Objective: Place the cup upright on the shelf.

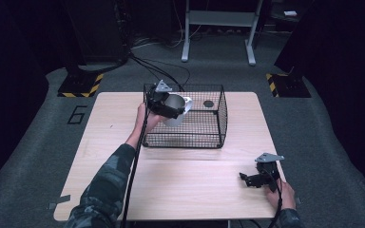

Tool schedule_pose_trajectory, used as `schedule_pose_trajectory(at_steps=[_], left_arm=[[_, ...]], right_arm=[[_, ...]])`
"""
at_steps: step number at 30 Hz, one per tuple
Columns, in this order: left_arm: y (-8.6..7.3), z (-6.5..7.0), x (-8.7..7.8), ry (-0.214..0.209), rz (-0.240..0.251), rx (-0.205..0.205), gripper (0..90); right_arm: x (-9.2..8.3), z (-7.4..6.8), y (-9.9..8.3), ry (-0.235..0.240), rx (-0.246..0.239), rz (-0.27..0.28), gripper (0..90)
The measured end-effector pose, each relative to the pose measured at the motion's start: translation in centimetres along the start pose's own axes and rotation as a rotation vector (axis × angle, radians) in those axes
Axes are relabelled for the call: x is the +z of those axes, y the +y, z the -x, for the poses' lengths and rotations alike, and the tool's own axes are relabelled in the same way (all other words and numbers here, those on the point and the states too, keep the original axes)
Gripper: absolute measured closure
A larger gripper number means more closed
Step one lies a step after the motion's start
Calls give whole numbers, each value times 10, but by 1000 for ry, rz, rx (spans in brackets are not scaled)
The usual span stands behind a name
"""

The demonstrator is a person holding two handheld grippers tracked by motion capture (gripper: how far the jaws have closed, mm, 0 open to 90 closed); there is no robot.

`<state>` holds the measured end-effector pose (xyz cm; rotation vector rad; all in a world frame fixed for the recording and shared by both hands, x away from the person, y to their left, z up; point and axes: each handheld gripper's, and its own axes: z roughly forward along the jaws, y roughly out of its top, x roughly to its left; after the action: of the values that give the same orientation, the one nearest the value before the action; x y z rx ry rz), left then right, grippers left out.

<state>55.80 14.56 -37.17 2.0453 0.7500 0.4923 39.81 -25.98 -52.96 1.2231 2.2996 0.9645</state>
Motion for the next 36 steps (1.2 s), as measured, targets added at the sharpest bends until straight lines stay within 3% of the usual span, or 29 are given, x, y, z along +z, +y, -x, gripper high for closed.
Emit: schedule_pose_trajectory(at_steps=[11, 18, 20, 29, 36], left_arm=[[-1, 2, 20, -29, -18, 13, 63], [0, 3, 33, -42, -45, 57, 63], [-1, 3, 37, -40, -39, 53, 63], [-7, -3, 50, -57, -56, 50, 63], [-10, -6, 59, -69, -62, 78, 63]], right_arm=[[0, 0, 0, 0, 0, 0, 0], [0, 0, 0, 0, 0, 0, 0], [0, 0, 0, 0, 0, 0, 0], [0, 0, 0, 0, 0, 0, 0], [0, 0, 0, 0, 0, 0, 0]])
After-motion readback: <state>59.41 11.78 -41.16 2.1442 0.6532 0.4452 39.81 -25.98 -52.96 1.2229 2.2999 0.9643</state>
